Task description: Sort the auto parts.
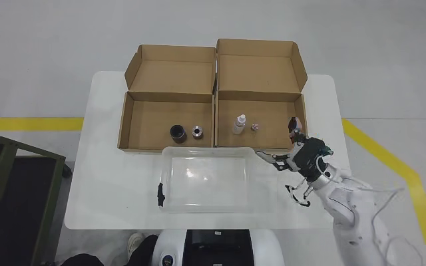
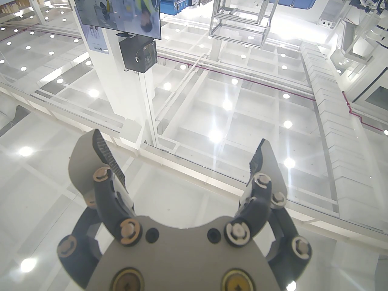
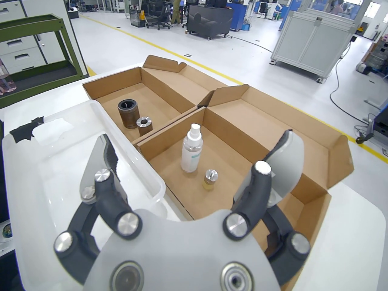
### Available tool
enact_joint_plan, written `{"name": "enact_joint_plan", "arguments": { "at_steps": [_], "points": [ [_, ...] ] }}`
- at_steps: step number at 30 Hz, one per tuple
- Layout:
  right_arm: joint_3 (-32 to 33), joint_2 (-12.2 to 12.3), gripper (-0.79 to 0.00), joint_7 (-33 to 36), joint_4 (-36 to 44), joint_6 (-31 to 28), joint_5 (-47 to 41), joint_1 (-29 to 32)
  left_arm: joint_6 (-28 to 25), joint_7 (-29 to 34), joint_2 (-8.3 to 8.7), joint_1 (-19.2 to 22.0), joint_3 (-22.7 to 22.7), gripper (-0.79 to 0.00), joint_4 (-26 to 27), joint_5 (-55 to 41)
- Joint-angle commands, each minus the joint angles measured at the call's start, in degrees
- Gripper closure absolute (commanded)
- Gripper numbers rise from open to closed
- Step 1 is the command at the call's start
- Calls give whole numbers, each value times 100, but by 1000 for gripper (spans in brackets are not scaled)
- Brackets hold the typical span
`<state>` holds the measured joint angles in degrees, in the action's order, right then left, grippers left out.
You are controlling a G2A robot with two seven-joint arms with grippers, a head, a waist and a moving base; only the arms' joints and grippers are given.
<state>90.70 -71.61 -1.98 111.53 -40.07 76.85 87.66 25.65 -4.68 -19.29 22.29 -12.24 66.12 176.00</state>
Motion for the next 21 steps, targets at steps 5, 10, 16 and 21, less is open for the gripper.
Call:
{"name": "enact_joint_plan", "arguments": {
  "at_steps": [5, 10, 16, 21],
  "points": [
    [580, 80, -785, -756, 104, -246, 96, 474, 0, 0, 0, 0, 0, -785, 0, 0],
    [1026, 130, -785, -1241, 99, -323, 100, 843, 0, 0, 0, 0, 0, -785, 0, 0],
    [1429, 164, -785, -1486, -14, -324, -227, 1150, 0, 0, 0, 0, 0, -785, 0, 0],
    [1461, 168, -785, -1505, -29, -329, -256, 1168, 0, 0, 0, 0, 0, -784, 0, 0]
  ]
}}
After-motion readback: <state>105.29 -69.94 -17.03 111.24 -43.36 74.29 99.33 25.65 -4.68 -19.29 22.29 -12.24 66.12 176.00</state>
